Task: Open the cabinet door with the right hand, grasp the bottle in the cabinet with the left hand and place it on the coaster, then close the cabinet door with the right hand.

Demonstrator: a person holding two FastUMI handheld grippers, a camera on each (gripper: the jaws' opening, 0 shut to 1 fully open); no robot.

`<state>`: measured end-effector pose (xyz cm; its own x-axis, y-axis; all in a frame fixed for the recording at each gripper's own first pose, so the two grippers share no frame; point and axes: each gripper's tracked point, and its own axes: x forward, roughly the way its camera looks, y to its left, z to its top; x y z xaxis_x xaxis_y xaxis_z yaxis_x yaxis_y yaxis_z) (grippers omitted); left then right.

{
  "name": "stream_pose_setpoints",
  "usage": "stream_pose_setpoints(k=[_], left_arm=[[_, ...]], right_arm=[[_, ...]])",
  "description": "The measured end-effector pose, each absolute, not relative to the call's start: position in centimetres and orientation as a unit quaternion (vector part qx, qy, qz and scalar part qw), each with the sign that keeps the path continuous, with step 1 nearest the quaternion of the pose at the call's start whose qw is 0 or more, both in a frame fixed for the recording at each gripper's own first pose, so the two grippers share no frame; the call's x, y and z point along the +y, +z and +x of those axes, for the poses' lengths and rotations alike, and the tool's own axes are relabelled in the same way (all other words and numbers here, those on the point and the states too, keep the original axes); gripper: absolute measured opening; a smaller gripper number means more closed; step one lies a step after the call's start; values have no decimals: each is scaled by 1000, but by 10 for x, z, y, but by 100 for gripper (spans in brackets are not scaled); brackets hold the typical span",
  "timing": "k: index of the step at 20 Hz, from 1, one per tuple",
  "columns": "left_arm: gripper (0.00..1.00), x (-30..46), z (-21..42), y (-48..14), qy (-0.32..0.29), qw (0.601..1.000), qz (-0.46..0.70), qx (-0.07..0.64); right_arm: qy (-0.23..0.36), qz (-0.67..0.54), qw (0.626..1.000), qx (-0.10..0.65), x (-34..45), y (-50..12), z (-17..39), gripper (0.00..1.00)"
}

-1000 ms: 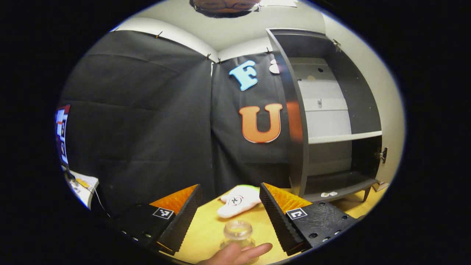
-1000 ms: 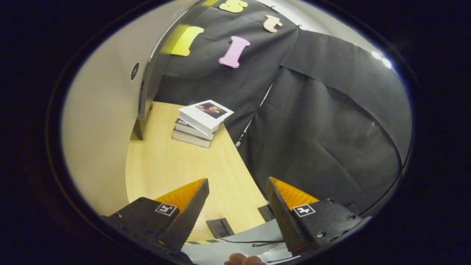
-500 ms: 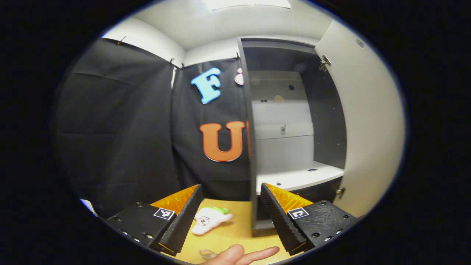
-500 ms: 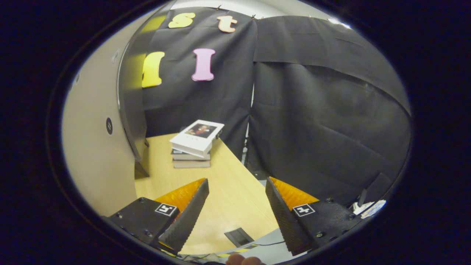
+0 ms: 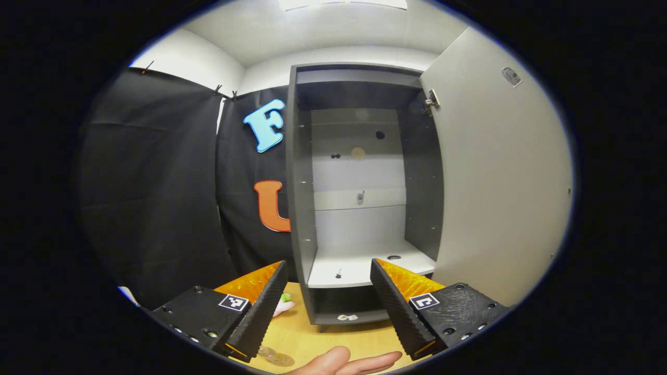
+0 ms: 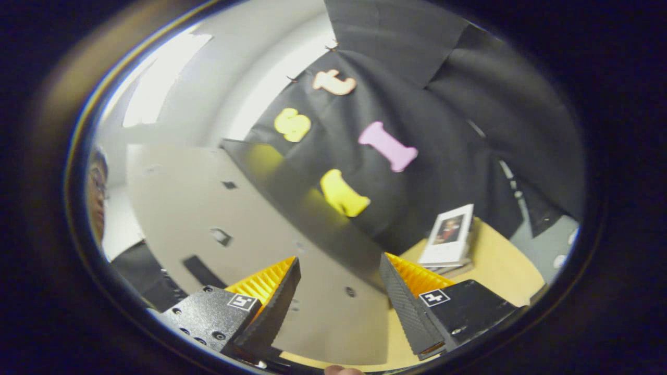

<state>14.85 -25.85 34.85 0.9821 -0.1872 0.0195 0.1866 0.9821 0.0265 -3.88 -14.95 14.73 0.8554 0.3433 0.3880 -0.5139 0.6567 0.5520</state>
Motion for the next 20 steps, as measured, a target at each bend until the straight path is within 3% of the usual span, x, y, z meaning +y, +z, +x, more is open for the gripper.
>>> stream_pose_setpoints(k=[3,5,13,20], left_arm=[[96,-275,145,351,-105,994,28,-6],[96,-286,142,352,-114,993,34,-11],[96,-294,152,339,-136,988,63,-20],[96,-272,169,321,-121,991,56,-2]], right_arm=[[279,161,940,-111,-116,145,-53,98],[320,100,936,-104,-79,139,-53,98],[324,134,931,-98,-43,144,-24,98],[404,158,899,-62,24,152,-21,97]])
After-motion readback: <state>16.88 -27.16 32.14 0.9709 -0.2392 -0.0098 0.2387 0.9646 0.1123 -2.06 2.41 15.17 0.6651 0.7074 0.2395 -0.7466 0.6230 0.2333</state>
